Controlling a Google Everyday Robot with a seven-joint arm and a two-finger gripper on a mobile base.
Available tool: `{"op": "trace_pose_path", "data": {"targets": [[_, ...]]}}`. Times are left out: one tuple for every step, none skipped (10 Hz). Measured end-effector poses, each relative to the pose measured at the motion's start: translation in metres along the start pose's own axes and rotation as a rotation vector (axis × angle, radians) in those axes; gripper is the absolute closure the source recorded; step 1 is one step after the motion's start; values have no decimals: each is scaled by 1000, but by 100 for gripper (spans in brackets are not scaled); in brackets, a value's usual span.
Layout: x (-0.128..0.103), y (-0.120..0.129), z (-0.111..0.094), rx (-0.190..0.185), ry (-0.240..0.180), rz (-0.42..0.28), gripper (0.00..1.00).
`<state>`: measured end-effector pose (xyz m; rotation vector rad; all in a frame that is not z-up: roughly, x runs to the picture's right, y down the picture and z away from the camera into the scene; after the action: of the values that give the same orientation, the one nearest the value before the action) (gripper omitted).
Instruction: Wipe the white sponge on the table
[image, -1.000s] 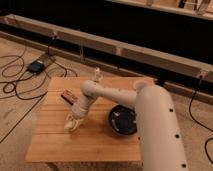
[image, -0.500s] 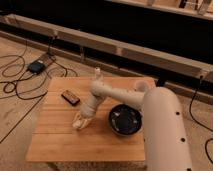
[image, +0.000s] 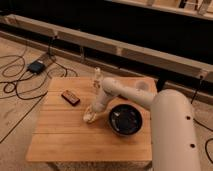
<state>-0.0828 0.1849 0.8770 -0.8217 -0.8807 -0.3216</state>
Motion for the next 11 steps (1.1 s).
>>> {"op": "trace_pose_path", "data": {"targets": [[6, -3, -5, 14, 9, 7, 100], [12, -8, -9, 28, 14, 9, 100], [15, -17, -11, 43, 16, 4, 100], [16, -24, -12, 53, 14, -1, 100], [15, -33, -11, 61, 11, -9, 100], [12, -45, -8, 72, 3, -24, 100], [9, -52, -5, 79, -5, -32, 100], [4, -59, -2, 88, -17, -39, 100], [-4, -68, 2, 98, -34, -52, 100], [-14, -76, 7, 107, -51, -74, 100], [-23, -80, 11, 110, -67, -90, 100]]}}
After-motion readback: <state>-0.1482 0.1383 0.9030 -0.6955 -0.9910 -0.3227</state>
